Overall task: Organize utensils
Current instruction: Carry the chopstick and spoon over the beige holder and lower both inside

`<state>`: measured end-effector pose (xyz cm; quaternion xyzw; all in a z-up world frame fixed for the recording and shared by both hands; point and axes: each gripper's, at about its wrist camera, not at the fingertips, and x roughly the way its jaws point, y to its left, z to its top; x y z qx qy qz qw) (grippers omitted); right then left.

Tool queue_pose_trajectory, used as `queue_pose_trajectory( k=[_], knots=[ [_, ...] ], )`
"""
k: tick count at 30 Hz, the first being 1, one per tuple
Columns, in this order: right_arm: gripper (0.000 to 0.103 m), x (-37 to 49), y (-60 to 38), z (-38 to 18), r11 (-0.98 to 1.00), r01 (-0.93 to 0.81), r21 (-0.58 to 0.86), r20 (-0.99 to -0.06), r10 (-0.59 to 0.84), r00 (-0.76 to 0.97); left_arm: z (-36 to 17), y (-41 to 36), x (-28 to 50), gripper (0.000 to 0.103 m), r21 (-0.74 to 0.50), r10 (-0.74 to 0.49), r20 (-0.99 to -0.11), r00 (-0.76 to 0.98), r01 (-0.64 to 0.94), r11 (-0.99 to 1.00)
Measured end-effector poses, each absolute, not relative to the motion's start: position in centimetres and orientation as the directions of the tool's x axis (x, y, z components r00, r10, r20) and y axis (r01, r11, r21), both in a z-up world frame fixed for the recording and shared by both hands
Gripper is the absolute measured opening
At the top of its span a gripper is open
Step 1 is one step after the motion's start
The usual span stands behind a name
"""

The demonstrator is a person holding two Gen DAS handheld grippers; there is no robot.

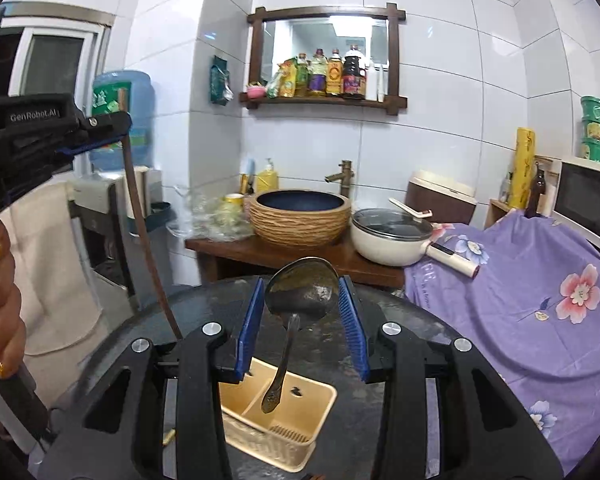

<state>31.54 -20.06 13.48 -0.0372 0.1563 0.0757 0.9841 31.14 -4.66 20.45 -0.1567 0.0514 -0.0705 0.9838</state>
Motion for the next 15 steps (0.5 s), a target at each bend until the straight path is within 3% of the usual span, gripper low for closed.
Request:
queue_pose_trajectory(
  k=[15],
  knots=[
    [0.039, 33.9, -19.8, 5.3, 0.981, -0.185, -0.065, -0.446, 0.137, 0.885, 12.6, -6.9, 34.3, 0.007, -0.237, -0.202, -0.197, 0.959, 0.153, 0.959]
  ],
)
